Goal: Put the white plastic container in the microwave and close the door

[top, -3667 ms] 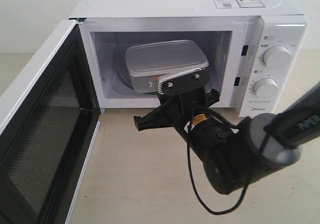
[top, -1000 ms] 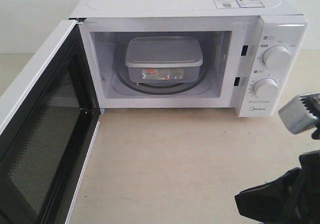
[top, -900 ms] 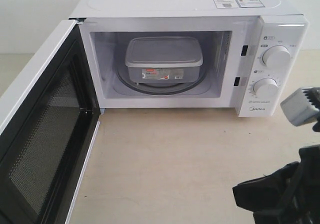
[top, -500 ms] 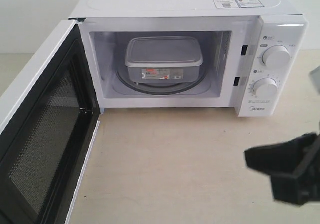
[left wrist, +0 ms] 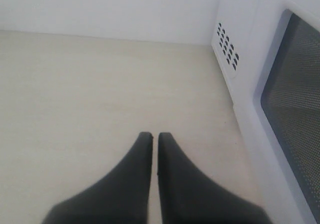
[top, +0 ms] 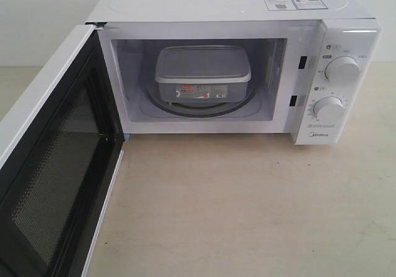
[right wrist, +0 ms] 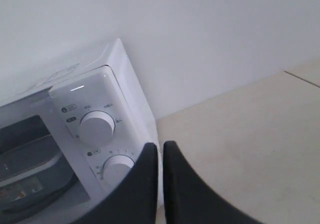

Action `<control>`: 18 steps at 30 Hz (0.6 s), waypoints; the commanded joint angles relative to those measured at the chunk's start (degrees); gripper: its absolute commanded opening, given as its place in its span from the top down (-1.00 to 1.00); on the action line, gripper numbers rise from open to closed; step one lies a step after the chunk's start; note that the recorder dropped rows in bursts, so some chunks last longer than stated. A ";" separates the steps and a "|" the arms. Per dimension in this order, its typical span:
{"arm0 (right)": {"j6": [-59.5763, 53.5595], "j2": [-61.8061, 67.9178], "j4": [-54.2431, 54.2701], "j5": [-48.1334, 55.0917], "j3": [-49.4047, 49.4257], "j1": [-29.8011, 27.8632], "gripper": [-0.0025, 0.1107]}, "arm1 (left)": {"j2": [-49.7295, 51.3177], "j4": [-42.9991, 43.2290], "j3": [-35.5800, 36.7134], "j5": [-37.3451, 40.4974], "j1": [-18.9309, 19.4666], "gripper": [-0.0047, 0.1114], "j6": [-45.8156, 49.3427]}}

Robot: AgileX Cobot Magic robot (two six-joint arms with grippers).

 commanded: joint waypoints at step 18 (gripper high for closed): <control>-0.77 -1.36 -24.61 9.45 3.78 4.25 0.96 | -0.17 -0.16 0.16 -0.17 0.08 0.84 -0.40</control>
